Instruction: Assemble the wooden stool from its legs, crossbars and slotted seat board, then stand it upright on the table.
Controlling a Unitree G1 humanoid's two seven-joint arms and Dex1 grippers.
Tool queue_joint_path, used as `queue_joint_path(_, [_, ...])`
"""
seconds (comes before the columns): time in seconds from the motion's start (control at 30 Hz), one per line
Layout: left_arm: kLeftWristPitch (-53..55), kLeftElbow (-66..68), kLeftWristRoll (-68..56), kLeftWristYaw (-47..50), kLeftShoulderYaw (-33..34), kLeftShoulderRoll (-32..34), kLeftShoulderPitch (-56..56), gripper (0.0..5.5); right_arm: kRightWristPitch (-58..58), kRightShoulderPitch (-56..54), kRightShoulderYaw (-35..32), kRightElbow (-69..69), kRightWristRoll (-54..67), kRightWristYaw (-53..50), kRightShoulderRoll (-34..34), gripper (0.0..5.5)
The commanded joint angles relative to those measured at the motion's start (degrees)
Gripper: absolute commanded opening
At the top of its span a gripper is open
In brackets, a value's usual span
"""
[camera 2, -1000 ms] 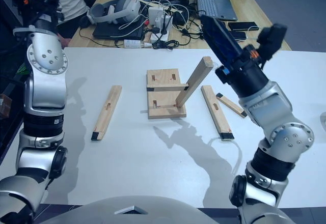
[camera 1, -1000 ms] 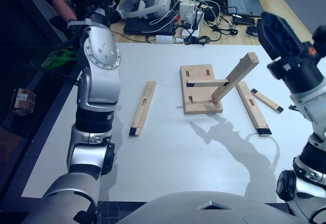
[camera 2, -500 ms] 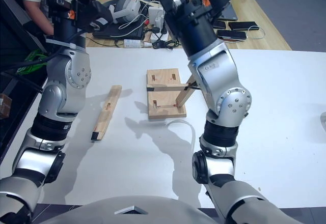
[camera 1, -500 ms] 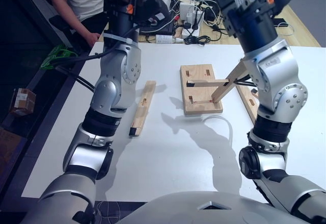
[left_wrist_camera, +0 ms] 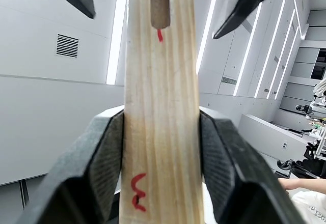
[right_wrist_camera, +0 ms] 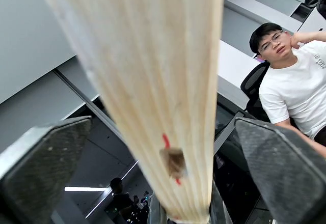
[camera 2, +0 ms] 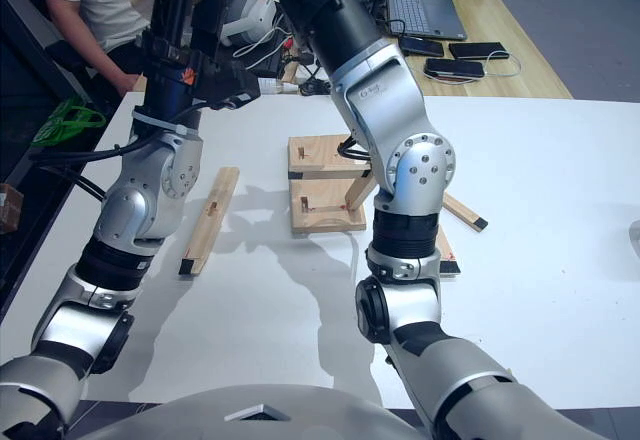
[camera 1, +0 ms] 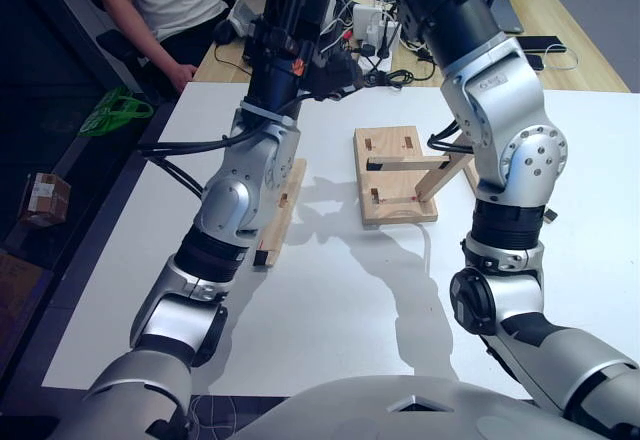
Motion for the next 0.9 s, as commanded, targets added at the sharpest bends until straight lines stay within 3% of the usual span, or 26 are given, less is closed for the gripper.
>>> queue_joint_path(0.03, [-0.48, 0.35, 0.98, 0.63, 0.45, -0.44, -0.26, 2.05, -0.12, -0.62, -0.49, -0.63, -0.95, 0.58, 0.82, 4.4])
queue_joint_path(0.47, [-0.47, 1.0, 1.43, 1.63, 1.14, -1.24, -0.68, 2.05, 3.16, 2.66, 0.67, -0.43, -3.49, 3.12, 1.45, 2.17])
queue_joint_path(0.8, [-1.33, 0.9, 0.22, 0.35, 1.13, -1.54, 0.04, 2.05, 2.0, 1.74, -1.38, -1.26, -2.82, 1.47, 1.89, 2.14])
queue_joint_path(0.9, [-2.88, -0.37, -4.09, -5.4, 1.08, -1.64, 0.81, 2.05, 2.07, 1.7, -1.72, -1.22, -2.65, 1.41, 1.67, 2.14])
